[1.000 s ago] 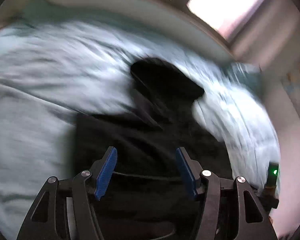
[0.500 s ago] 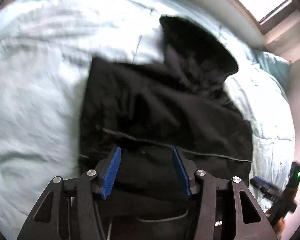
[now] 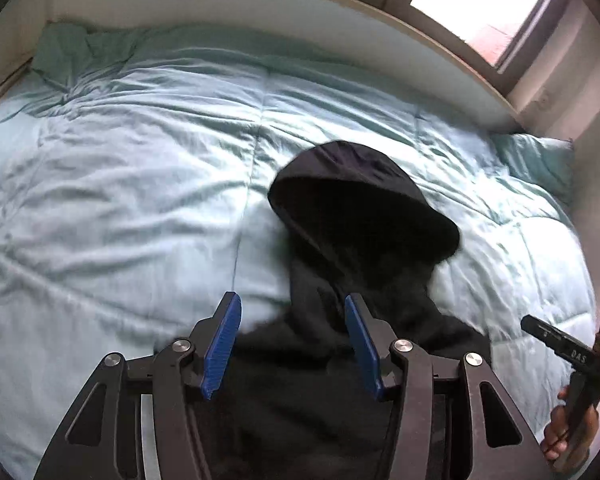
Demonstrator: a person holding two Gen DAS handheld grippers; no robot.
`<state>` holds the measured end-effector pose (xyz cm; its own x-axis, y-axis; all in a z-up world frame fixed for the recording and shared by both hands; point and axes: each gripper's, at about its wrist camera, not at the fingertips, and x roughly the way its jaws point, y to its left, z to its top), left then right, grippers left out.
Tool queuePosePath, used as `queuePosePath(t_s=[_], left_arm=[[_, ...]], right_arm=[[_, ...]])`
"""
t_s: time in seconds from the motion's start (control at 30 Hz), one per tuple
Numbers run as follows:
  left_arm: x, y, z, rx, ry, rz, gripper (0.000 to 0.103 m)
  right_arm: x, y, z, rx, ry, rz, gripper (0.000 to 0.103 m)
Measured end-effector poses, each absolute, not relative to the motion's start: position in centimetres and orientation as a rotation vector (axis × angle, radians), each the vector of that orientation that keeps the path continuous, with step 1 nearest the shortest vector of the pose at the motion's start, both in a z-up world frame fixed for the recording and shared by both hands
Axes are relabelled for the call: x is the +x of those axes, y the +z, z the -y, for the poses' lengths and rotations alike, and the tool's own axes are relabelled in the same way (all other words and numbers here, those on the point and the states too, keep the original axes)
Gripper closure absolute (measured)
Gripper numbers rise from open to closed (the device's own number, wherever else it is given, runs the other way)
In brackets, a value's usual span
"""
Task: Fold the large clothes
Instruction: 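Grasp the black hood with both tools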
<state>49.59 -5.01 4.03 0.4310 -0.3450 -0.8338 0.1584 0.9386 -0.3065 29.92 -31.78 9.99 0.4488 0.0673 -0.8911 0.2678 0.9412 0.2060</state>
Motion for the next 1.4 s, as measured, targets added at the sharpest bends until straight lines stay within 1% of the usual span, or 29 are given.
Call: queuePosePath(t_s=[0.23,0.37,0.4,0.43,0.47,0.5,0.53,0.67,0.73,0.77,0.83,0.87,0.9,0.97,1.07,1.1,1.13,1.17,1.2,1.27,1.33,1.37,1.4], left_arm=[[57.7,-2.2,7.1,-0.217,-0.304,-1.154,0.047],[61.2,-5.3,8.8,-0.225,-0.308,-1.188,0.047],[61.9,-5.9,9.1,-0.231,-0.308,-1.192,0.048],[62.4,-6.4,9.3,-0.233,-0.303,-1.19,0.048],[63.2,-7.1,9.5,-0.228,-0.281,-1.189,0.056],[63.5,-7.4,9.4,-0.22,-0.267,-1.184,0.097],[63.9,-7.4,9.0,-0.238,-0.273,-1.178,0.096],[61.7,-3.7,6.0,-0.383,-0.385,-1.057,0.096],[60.7,-3.4,4.8,-0.42,-0.38,-1.066,0.096],[60.7,-4.5,4.6,-0.42,-0.364,-1.1,0.096],[61.8,-8.7,5.2,-0.364,-0.306,-1.221,0.096],[62.6,-11.9,5.6,-0.366,-0.304,-1.307,0.094],[62.8,-13.1,5.8,-0.38,-0.312,-1.319,0.091],[62.6,-12.8,5.6,-0.41,-0.328,-1.276,0.09],[61.5,-10.7,4.4,-0.447,-0.362,-1.232,0.086],[61.0,-10.0,4.1,-0.427,-0.363,-1.217,0.082],[60.3,-9.2,3.8,-0.396,-0.358,-1.205,0.079],[59.6,-8.3,3.5,-0.368,-0.352,-1.193,0.077],[58.7,-7.1,3.1,-0.346,-0.349,-1.168,0.076],[57.7,-4.6,2.7,-0.312,-0.352,-1.117,0.074],[57.6,-1.9,2.9,-0.307,-0.348,-1.034,0.061],[58.1,-0.7,3.6,-0.309,-0.347,-0.99,0.047],[58.8,0.4,4.9,-0.305,-0.366,-0.948,0.038]], right_arm=[[39.3,2.4,31.5,0.379,-0.085,-1.163,0.034],[42.7,-0.1,32.1,0.359,-0.107,-1.183,0.034],[43.6,-0.9,32.1,0.364,-0.121,-1.19,0.035],[44.3,-1.6,32.3,0.366,-0.133,-1.195,0.044],[44.7,-2.0,32.2,0.357,-0.141,-1.196,0.053],[45.0,-2.4,32.1,0.332,-0.161,-1.193,0.082],[45.1,-2.4,32.1,0.317,-0.172,-1.187,0.095],[42.6,1.6,32.8,0.332,-0.136,-1.059,0.096],[41.5,2.3,32.5,0.318,-0.114,-1.041,0.097],[41.3,1.8,32.4,0.313,-0.105,-1.05,0.096],[42.0,-1.2,32.0,0.288,-0.103,-1.118,0.097],[42.7,-3.4,32.0,0.285,-0.096,-1.176,0.097],[43.3,-5.9,31.9,0.286,-0.082,-1.24,0.096],[43.8,-7.9,31.8,0.279,-0.068,-1.282,0.095],[43.6,-6.3,32.2,0.283,-0.038,-1.263,0.09],[43.2,-5.5,32.6,0.267,-0.029,-1.251,0.08],[42.6,-4.8,33.1,0.256,-0.033,-1.241,0.063],[42.2,-4.1,33.8,0.258,-0.033,-1.233,0.055],[41.6,-3.4,34.2,0.266,-0.029,-1.225,0.05],[40.2,-1.1,34.8,0.278,-0.025,-1.191,0.05],[40.0,1.2,34.9,0.29,-0.031,-1.132,0.05],[40.3,2.1,34.9,0.298,-0.03,-1.109,0.05],[41.2,2.8,34.5,0.309,-0.024,-1.086,0.05]])
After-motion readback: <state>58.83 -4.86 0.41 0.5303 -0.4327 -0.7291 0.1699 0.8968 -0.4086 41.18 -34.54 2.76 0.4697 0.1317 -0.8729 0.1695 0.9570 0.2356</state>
